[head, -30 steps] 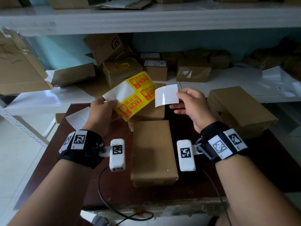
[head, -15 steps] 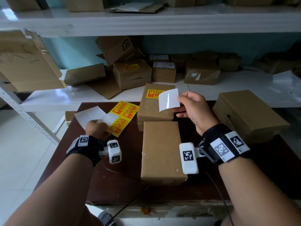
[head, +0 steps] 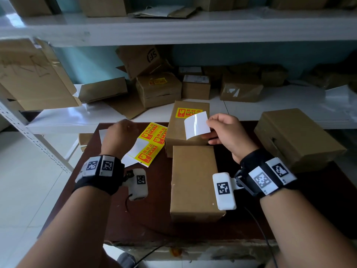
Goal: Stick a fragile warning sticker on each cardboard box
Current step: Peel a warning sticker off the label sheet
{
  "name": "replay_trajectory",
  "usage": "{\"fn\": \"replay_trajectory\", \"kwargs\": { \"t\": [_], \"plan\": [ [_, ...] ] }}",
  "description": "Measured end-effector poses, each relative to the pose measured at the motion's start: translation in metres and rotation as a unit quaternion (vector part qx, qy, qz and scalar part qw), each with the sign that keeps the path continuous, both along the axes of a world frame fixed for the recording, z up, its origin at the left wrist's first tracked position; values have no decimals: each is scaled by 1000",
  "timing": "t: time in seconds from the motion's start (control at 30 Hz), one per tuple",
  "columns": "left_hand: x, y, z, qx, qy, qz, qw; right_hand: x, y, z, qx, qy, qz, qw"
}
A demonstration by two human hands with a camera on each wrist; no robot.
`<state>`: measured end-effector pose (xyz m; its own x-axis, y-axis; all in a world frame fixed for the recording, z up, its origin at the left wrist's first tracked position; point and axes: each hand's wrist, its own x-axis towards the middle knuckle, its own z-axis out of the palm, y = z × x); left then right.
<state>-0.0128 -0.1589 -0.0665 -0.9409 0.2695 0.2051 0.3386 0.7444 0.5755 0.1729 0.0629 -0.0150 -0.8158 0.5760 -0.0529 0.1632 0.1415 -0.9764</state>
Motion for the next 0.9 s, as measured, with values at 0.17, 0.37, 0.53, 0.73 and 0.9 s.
{"fn": "replay_trajectory", "kwargs": {
  "t": [0.17, 0.37, 0.53, 0.73, 0.9],
  "plan": [
    [56, 31, 56, 217, -123, -209, 946, 2, 1, 2, 10, 6, 3, 1000],
    [96, 49, 65, 177, -154, -296, 926, 2, -3, 0, 13, 22, 22, 999],
    [96, 54, 59, 176, -144, -280, 933, 4, -8, 2, 9, 27, 46, 999],
    [100, 60, 62, 181, -154, -258, 936, 5, -9, 0, 18, 29, 85, 996],
    [102, 60, 65, 204, -177, -249, 930, 7, -10, 1, 16, 26, 113, 993]
  ]
}}
